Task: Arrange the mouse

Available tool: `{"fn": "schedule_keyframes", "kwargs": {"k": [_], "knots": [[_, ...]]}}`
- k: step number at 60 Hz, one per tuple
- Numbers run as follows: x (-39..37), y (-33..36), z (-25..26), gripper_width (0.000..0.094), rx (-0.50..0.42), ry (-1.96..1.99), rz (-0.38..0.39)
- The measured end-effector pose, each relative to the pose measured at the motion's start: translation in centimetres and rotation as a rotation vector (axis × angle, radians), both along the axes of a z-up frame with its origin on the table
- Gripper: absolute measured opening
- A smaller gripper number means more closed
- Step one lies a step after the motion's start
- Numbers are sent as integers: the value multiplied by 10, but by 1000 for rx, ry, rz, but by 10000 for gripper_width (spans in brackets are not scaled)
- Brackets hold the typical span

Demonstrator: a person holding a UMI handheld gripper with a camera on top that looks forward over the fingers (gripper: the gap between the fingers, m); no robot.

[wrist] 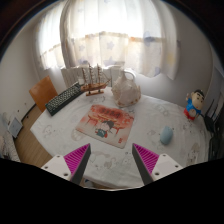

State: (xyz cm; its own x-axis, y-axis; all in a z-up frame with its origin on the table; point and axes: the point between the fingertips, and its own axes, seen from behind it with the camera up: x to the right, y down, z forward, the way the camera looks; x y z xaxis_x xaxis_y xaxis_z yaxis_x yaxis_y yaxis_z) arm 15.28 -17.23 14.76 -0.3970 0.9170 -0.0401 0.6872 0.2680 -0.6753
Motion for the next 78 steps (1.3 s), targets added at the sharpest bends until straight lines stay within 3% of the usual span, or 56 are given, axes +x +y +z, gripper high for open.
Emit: {"fn": "schedule_keyframes", "kwargs": {"k": [14,37,47,78], "knots": [[-10,21,-7,862,-10,0,-62],[-30,120,-34,860,32,-15,-315],[-37,157,-50,863,44,2,-391],[-130,201,-112,860,0,197,-437]]}}
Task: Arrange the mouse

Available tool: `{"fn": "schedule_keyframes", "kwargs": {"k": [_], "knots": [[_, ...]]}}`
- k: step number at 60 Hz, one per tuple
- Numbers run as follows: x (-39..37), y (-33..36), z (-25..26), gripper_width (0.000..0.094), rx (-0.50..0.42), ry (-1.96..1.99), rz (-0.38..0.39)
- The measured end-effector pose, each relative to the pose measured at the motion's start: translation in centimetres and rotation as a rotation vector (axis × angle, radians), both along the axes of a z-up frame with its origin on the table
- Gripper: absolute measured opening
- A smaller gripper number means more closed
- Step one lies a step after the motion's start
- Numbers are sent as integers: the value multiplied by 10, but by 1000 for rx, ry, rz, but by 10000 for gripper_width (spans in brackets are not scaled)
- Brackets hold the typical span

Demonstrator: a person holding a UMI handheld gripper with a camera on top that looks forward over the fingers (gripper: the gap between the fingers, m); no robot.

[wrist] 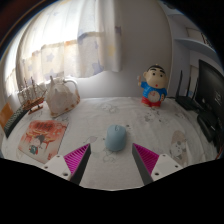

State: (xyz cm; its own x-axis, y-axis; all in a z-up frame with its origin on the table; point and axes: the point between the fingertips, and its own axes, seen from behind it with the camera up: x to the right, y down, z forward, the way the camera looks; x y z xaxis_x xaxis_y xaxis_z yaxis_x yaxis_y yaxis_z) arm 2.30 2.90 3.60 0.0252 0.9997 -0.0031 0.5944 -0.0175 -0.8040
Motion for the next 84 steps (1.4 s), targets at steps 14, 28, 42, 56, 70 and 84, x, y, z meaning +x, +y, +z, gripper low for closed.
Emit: {"fn": "schedule_keyframes", "kwargs": {"k": [14,28,42,56,70,84], "knots": [[-38,6,-36,861,7,-10,0],[-66,10,-51,864,10,-18,-14],[-89,10,-52,863,3,-14,-12],[-98,10,-52,639,-1,-19,-2],[-100,22,-40,396,24,-15,-38],[-102,-46,37,396,-81,23,-14]]}}
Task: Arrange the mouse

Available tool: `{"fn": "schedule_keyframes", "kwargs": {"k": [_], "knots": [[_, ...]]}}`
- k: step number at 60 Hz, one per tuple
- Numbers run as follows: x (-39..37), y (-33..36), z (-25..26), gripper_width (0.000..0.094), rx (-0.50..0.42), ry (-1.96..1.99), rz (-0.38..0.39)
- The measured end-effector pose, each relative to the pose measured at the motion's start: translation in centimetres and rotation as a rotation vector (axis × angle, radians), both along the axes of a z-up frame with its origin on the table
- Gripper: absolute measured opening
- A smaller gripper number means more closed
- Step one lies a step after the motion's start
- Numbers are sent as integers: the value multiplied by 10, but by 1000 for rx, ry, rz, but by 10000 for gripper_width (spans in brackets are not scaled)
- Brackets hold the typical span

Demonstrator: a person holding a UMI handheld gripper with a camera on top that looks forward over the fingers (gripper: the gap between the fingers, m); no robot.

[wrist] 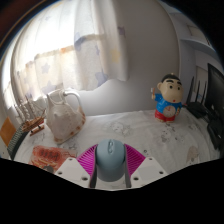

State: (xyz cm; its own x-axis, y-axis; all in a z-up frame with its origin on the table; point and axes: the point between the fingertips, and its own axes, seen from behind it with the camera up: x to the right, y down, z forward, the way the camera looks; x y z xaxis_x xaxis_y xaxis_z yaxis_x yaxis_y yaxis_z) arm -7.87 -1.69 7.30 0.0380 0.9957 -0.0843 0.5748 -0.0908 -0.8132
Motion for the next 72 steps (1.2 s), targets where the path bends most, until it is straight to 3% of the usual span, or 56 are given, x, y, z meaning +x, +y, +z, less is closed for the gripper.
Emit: {"fn": "schedule_keyframes", "kwargs": {"k": [10,18,25,35,43,47,49,55,64,72], "knots": [[7,-112,44,394,-72,31,114],[17,-198,27,394,-70,8,200],[32,-248,-14,393,-79,-40,215],[51,-265,-81,400,10,-105,217],[56,-265,-81,544,85,-96,217],[61,-264,-69,870,75,-113,202],[67,-259,-59,827,68,-127,176],[95,-247,-8,850,55,-154,111],[157,-241,79,848,6,-179,86],[195,-226,124,850,42,-158,62]]}}
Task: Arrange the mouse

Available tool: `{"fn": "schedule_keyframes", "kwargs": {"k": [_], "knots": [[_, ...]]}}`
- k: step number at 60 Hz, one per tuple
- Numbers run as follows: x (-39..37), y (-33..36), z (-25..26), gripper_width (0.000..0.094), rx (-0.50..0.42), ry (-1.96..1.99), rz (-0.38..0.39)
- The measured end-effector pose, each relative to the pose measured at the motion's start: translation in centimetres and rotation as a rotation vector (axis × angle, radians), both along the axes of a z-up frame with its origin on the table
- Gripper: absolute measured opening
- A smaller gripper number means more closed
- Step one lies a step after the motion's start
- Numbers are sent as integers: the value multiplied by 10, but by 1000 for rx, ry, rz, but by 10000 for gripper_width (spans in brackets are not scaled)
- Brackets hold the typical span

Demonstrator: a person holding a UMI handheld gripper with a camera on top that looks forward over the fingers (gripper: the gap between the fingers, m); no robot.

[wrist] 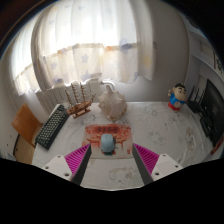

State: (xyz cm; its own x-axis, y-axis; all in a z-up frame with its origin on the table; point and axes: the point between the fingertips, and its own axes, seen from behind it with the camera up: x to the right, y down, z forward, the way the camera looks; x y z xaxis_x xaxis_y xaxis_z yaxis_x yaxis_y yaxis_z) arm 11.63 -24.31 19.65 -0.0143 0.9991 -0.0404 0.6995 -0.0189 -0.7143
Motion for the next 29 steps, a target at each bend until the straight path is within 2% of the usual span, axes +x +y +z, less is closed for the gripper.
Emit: {"fn": "schedule_keyframes", "kwargs": {"k": [29], "knots": [[27,14,15,849,41,17,-13]]}}
